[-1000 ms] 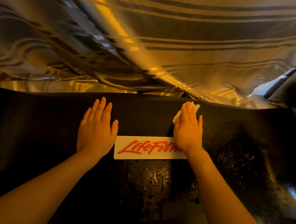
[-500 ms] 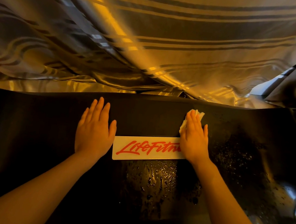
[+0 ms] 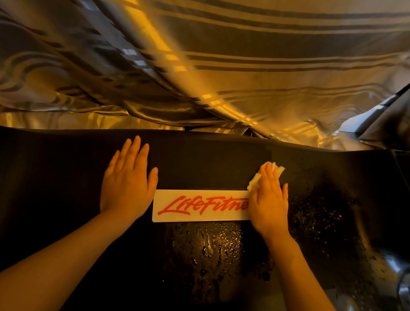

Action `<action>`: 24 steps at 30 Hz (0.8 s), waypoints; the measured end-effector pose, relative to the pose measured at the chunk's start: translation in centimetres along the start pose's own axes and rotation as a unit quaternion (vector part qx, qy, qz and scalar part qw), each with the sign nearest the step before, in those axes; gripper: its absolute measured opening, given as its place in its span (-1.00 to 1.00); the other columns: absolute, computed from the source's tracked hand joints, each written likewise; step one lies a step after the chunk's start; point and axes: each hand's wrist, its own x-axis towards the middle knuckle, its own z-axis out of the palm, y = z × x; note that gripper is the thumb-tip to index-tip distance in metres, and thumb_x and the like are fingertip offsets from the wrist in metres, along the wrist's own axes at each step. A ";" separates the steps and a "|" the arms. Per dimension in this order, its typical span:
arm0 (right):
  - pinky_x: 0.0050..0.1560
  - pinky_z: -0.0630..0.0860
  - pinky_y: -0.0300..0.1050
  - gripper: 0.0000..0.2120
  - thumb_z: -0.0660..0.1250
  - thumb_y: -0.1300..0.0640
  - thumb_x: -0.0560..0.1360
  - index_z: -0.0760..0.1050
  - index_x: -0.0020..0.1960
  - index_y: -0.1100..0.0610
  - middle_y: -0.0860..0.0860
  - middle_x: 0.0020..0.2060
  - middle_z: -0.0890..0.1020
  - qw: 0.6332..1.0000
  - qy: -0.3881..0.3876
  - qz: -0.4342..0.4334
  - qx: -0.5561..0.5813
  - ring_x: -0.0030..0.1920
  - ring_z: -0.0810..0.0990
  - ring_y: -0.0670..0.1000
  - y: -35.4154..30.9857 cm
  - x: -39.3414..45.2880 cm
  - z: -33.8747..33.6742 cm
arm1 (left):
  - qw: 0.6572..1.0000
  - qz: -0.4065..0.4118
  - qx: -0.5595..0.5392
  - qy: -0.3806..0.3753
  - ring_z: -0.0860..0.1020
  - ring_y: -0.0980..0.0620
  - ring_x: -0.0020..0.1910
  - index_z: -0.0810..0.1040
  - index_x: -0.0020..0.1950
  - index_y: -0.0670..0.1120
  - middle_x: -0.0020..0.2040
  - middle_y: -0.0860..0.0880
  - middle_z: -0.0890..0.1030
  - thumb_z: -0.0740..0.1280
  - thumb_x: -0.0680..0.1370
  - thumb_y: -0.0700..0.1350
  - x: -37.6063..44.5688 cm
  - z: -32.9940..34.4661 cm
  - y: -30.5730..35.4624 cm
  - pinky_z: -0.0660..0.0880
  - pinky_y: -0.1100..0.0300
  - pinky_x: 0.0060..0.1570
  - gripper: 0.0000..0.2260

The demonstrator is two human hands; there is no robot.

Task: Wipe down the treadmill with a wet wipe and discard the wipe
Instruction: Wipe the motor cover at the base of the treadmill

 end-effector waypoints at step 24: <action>0.48 -0.05 -0.29 -0.53 0.12 0.31 0.65 0.24 0.55 0.15 0.07 0.56 0.18 0.992 0.006 -0.065 0.107 0.56 0.09 -0.01 -3.5 -4.8 0.8 | 0.997 0.045 0.006 -0.061 -0.08 0.01 0.58 0.11 0.59 -0.02 0.61 -0.04 0.01 0.10 0.67 0.04 -1.5 -1.9 -2.6 -0.07 0.06 0.51 -0.51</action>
